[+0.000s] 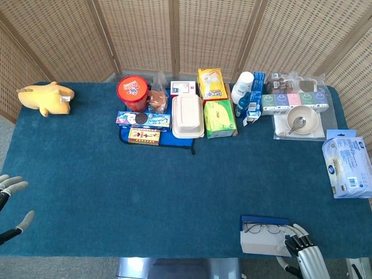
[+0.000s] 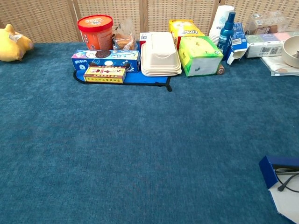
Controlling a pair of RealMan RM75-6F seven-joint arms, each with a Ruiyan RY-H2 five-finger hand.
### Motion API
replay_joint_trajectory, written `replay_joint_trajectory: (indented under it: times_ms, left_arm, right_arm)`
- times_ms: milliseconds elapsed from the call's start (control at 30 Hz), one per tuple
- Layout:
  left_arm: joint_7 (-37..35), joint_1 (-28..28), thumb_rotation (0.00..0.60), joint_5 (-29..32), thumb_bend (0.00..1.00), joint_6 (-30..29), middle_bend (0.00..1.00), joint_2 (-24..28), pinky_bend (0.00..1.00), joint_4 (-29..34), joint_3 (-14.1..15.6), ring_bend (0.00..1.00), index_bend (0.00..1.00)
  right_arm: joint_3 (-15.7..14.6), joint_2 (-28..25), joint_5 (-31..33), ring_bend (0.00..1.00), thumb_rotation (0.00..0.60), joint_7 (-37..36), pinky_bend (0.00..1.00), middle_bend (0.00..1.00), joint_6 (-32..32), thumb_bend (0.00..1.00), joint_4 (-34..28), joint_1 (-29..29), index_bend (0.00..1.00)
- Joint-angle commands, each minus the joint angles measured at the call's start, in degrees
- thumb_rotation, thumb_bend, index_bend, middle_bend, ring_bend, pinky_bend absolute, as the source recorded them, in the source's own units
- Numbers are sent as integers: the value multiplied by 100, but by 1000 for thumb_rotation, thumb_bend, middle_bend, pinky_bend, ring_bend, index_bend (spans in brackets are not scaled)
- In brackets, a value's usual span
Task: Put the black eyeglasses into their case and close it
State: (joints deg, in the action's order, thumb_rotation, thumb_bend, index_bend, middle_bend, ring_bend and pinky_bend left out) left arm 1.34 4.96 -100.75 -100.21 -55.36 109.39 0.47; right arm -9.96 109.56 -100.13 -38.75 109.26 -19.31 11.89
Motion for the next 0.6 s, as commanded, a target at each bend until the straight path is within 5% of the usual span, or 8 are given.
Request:
replay_joint_trajectory:
  times_ms: [33, 600]
  left_arm:
    - [-17, 6, 600, 12, 227, -11, 245, 2, 191, -8, -2, 155, 256]
    - [-56, 22, 600, 48, 227, -25, 245, 13, 191, -27, -5, 156, 246]
  right_arm:
    - [47, -13, 67, 237, 600, -91, 202, 273, -86, 279, -108, 4, 561]
    - [102, -40, 88, 238, 600, 23, 196, 287, -105, 283, -352, -68, 628]
